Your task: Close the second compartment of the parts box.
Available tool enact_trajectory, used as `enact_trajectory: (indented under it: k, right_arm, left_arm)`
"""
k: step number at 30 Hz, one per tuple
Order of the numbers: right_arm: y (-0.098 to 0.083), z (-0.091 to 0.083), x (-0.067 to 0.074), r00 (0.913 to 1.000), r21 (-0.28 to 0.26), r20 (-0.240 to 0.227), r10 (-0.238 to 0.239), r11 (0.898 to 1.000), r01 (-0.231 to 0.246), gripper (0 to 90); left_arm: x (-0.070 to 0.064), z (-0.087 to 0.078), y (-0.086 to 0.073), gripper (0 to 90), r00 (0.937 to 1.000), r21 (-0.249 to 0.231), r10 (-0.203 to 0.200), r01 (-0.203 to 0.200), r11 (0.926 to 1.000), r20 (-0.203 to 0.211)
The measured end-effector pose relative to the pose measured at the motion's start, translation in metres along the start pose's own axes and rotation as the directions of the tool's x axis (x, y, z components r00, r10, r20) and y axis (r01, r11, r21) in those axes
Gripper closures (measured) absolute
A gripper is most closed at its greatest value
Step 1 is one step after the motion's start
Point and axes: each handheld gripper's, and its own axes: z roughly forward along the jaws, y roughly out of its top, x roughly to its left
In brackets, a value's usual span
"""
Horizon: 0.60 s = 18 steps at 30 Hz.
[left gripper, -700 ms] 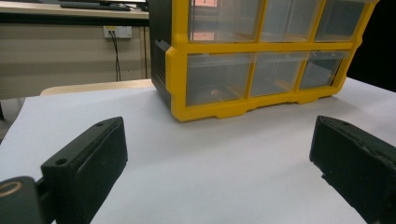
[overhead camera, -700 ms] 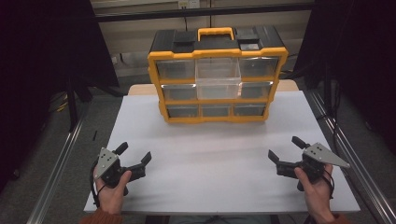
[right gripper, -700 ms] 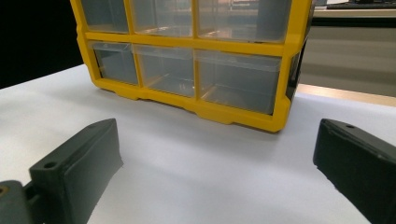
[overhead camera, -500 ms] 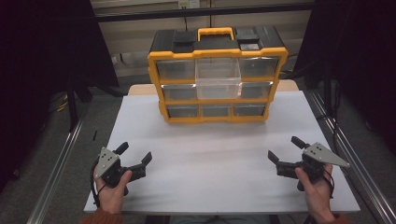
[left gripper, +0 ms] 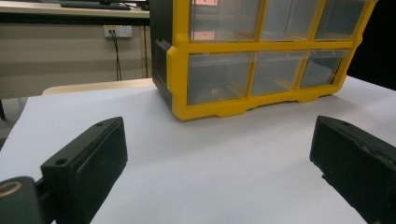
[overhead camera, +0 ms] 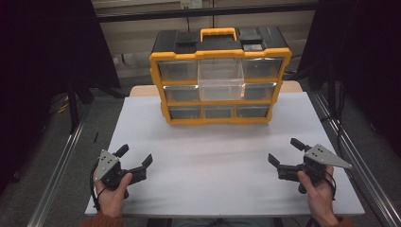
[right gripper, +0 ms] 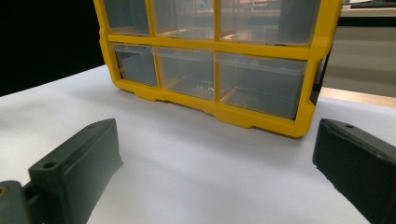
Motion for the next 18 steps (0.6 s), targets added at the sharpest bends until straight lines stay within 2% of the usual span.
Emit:
enact_trajectory:
  k: [4, 7, 9, 12, 14, 16, 18]
  right_arm:
    - [0.002, 0.0, 0.001, 0.9999, -0.018, -0.011, -0.009, 1.0, 0.009, 0.2]
    - [0.003, 0.0, 0.003, 0.9998, -0.042, -0.021, 0.005, 0.999, -0.006, 0.4]
    - [0.004, -0.001, 0.004, 0.9988, -0.059, -0.045, 0.017, 0.998, -0.019, 1.0]
    - [0.007, -0.001, 0.009, 0.9982, -0.073, -0.06, 0.003, 0.997, -0.007, 0.6]
    - [0.01, -0.003, 0.012, 0.9971, -0.078, -0.076, -0.004, 0.997, -0.002, 0.3]
    - [0.012, -0.003, 0.016, 0.9972, -0.088, -0.075, -0.001, 0.996, -0.006, 0.2]
    - [0.013, -0.003, 0.02, 0.9953, -0.095, -0.096, 0.002, 0.995, -0.011, 0.0]
  left_arm:
    - [0.001, -0.001, 0.0, 4.1, 1.0, -0.001, 0.004, -0.004, 1.0, 0.0]
    - [0.0, -0.001, 0.001, 4.1, 1.0, -0.002, -0.004, 0.004, 1.0, -0.007]
    - [0.0, 0.0, 0.001, 4.2, 1.0, -0.004, -0.002, 0.002, 1.0, -0.004]
    - [0.001, 0.0, 0.001, 4.1, 0.9998, 0.008, 0.018, -0.018, 0.9998, 0.002]
    - [0.0, 0.001, 0.001, 4.1, 1.0, 0.0, 0.006, -0.006, 1.0, 0.003]
    - [0.0, 0.001, 0.001, 4.1, 1.0, -0.001, 0.007, -0.007, 1.0, 0.003]
    - [0.0, 0.001, 0.001, 4.1, 0.9999, 0.001, 0.011, -0.011, 0.9999, 0.005]
